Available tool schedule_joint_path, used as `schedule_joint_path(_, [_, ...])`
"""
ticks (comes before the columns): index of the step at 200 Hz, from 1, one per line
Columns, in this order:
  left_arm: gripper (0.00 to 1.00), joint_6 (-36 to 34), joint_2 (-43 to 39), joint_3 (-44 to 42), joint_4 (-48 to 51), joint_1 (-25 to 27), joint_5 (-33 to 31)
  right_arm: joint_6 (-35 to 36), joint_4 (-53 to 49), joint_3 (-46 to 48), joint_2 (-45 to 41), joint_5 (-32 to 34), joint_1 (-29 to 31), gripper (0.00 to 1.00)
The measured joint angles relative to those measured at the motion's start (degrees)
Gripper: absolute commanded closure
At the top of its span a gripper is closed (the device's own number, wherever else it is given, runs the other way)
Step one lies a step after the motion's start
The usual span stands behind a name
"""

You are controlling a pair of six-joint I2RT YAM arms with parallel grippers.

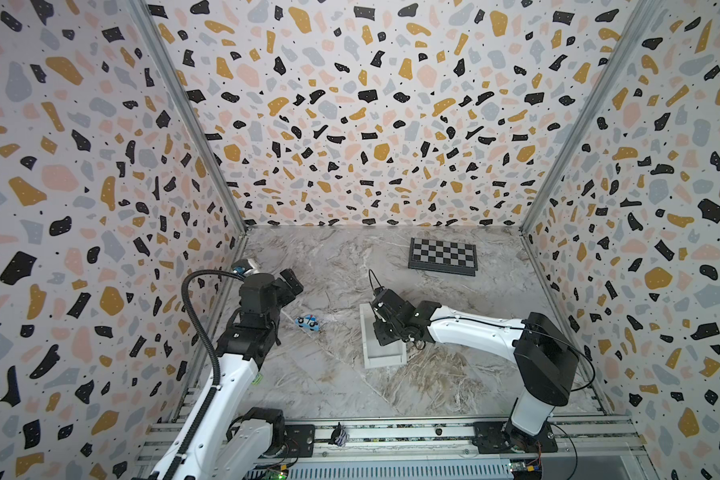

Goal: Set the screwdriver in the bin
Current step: 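Lift the screwdriver and carry it with the right gripper over the white bin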

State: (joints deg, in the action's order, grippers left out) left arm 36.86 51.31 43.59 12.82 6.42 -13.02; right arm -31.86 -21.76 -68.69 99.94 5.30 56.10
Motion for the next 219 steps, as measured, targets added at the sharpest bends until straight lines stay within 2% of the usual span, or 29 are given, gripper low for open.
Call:
schedule_joint_path(79, [0.00,0.0,-0.1,0.0,0.0,0.0,0.0,-1.9,1.3,3.2,-0.9,-1.1,2.1,0.83])
schedule_joint_path(219, [0.00,0.2,-1.6,-1.4,0.0,0.0,0.1,-2.4,0.2,3.8,0.9,-0.5,2.3,0.74])
